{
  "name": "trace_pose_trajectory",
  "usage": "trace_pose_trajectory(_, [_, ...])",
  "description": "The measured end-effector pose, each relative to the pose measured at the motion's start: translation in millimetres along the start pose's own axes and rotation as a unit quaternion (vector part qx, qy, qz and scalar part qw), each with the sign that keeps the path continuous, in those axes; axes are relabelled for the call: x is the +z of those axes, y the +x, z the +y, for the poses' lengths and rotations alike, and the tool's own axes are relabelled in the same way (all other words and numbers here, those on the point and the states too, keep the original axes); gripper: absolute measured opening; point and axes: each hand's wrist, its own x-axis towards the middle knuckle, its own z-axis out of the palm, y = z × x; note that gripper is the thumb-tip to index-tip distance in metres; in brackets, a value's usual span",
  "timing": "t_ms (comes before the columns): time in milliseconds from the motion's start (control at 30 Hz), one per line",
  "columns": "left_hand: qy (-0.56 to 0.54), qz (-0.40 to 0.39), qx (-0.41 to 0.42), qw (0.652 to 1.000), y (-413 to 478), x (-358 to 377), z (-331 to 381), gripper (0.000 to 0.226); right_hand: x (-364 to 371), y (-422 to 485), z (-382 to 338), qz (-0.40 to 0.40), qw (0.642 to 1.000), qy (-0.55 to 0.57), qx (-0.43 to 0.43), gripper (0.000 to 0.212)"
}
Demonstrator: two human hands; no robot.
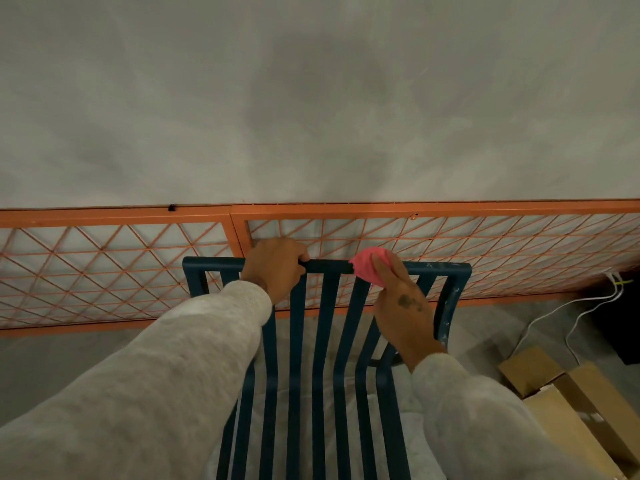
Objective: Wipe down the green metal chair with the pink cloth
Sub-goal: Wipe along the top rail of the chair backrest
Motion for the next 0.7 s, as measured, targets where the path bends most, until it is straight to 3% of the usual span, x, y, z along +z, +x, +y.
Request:
trace_pose_trajectory(100, [-0.001, 0.006, -0.002, 1.0, -0.9, 1.0, 0.4, 0.017, 7.5, 5.4, -30.9, -0.032, 0.996, 0.03, 0.073, 0.075])
trace_pose_trajectory(167, [0.0, 0.009, 0.0, 1.0, -1.4, 0.6, 2.2, 0.015, 17.3, 6.2, -52.3, -0.068, 0.995, 0.058, 0.035, 0.08])
trace_pose_trajectory(300, [0.021, 0.02, 0.005, 1.0, -0.9, -0.2, 3.4, 0.01, 31.3, -1.5, -56.6, -0.112, 0.992, 0.005, -0.06, 0.087])
trace_pose_trajectory(533, [0.012, 0.014, -0.001, 1.0, -2.0, 1.0, 0.4, 0.021, 6.7, -15.4, 0.9, -0.039, 0.983, -0.131, -0.123, 0.087])
trace_pose_trajectory(700, [0.014, 0.015, -0.004, 1.0, -0.7, 1.2, 0.3, 0.02, 9.9, -5.6, -35.1, -0.085, 0.965, -0.203, -0.145, 0.078])
